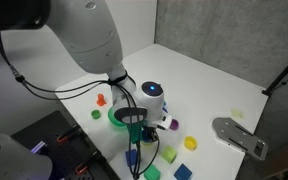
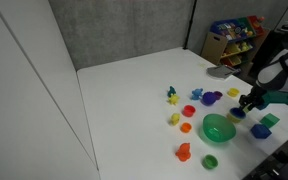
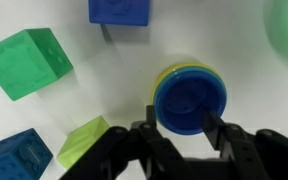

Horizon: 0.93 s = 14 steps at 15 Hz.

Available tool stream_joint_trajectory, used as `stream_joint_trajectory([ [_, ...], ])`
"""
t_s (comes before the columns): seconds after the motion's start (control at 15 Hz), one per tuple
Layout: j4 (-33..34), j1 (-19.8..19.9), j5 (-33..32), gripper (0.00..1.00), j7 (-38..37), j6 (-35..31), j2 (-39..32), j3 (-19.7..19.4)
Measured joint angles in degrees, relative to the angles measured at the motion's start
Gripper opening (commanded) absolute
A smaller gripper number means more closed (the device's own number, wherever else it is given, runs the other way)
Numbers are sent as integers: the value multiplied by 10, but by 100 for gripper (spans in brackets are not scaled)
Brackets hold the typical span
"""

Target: Pick up the dark blue bowl from the table and put it in the light blue bowl

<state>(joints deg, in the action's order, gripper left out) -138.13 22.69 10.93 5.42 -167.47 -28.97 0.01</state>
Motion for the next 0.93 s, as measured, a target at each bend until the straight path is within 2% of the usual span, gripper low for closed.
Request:
stream_joint_trajectory([
  [0.13, 0, 0, 0, 97, 3, 16, 11, 3],
  [0.2, 0, -3, -1, 100, 4, 30, 20, 3],
  [0.47, -1, -39, -30, 100, 8, 125, 73, -13],
  [0.73, -2, -104, -110, 100, -4, 227, 144, -52],
  [0.93, -2, -143, -168, 100, -33, 292, 208, -61],
])
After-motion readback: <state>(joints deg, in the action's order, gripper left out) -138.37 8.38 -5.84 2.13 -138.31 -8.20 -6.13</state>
